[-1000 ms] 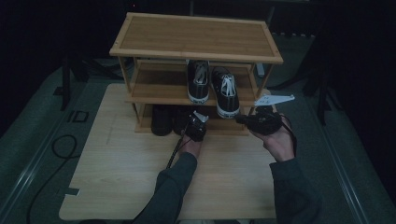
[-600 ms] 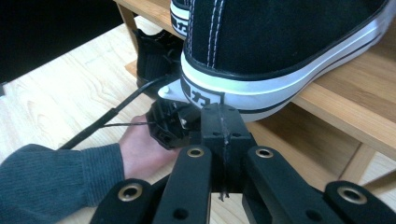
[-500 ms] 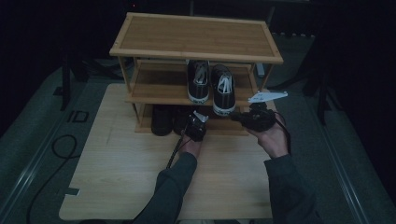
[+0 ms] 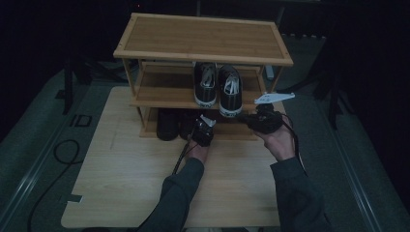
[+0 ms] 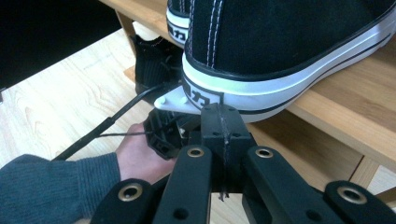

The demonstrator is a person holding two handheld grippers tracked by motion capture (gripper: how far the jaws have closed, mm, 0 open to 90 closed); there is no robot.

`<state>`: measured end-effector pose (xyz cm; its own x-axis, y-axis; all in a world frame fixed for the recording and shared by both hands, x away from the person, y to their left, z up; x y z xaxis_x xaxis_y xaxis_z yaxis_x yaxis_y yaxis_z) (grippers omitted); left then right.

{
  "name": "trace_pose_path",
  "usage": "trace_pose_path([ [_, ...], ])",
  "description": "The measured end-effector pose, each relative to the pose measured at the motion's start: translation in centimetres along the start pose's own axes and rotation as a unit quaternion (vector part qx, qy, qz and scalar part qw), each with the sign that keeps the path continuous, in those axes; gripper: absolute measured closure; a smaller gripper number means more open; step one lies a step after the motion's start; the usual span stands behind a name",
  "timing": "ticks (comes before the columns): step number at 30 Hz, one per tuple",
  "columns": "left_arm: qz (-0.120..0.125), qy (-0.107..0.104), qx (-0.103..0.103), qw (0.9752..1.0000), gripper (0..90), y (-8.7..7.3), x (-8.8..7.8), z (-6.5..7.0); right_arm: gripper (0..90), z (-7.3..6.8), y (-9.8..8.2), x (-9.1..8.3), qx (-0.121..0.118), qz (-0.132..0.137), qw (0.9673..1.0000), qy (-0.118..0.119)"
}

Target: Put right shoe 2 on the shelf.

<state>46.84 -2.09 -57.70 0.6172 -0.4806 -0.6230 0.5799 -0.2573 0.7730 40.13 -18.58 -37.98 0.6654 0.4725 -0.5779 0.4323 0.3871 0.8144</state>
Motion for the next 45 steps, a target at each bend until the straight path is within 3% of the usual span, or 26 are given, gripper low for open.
trace_pose_path([
  [20,0.003,0.003,-0.005,1.0,90.0,0.0,0.0,0.0,90.0,-0.9,0.6,1.0,-0.007,0.009,0.9999,-0.007],
  [28,0.002,-0.001,-0.003,1.0,90.0,0.0,0.0,0.0,90.0,-0.5,0.6,0.8,-0.004,0.012,0.9998,-0.013],
  [29,0.003,0.0,-0.004,1.0,90.0,0.0,0.0,0.0,90.0,-0.2,0.5,0.7,-0.007,0.009,0.9995,-0.031],
  [32,0.003,0.0,-0.003,1.0,90.0,0.0,0.0,0.0,90.0,0.0,0.5,0.7,-0.002,0.009,0.9996,-0.026],
  [39,0.003,-0.001,-0.005,1.0,90.0,0.0,0.0,0.0,90.0,0.1,0.5,0.6,-0.007,0.009,0.9992,-0.037],
  [45,0.001,-0.002,-0.003,1.0,90.0,0.0,0.0,0.0,90.0,0.2,-0.1,0.9,0.002,0.004,0.9996,-0.029],
])
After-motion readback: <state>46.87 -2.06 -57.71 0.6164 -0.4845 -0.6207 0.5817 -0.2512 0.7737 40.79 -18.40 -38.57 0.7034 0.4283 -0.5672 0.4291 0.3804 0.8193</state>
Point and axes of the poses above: each handheld gripper's, and its own axes: x roughly forward along the jaws, y roughly out of its top, z roughly to its right, the point moved 3 cm from there along x, roughly forward along the jaws, and after that the axes turned 12 degrees about -y, right-handed, at the moved point
